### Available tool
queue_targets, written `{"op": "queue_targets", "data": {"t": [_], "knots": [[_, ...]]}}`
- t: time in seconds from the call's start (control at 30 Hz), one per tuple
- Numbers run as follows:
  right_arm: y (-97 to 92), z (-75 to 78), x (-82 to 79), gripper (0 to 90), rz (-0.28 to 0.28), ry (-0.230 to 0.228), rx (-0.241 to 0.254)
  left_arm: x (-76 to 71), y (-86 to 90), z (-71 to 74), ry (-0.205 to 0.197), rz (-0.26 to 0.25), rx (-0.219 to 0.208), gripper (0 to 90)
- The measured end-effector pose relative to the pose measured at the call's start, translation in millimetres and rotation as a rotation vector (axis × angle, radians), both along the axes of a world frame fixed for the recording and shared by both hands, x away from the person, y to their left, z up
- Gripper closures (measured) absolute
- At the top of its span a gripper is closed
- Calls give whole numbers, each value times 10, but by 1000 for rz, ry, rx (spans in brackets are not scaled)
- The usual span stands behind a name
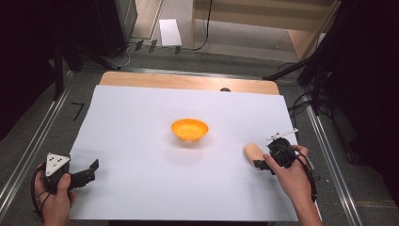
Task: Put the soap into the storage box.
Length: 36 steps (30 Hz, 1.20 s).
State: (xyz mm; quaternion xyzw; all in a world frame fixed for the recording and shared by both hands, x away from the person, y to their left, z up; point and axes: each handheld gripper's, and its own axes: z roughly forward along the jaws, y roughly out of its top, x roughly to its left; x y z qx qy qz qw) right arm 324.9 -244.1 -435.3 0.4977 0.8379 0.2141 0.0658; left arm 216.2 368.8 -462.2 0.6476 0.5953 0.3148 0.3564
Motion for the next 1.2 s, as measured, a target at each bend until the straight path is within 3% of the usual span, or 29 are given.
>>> {"op": "queue_targets", "data": {"t": [0.33, 0.53, 0.63, 1.2], "knots": [[169, -105, 154, 203, 2, 42, -59, -1, 3, 0, -1, 0, -3, 39], [235, -175, 218, 286, -2, 66, -97, -1, 4, 1, 2, -1, -1, 39], [239, -187, 236, 319, 5, 72, -101, -1, 4, 1, 2, -1, -2, 39], [285, -187, 294, 321, 43, 110, -149, 1, -7, -1, 4, -2, 7, 49]]}}
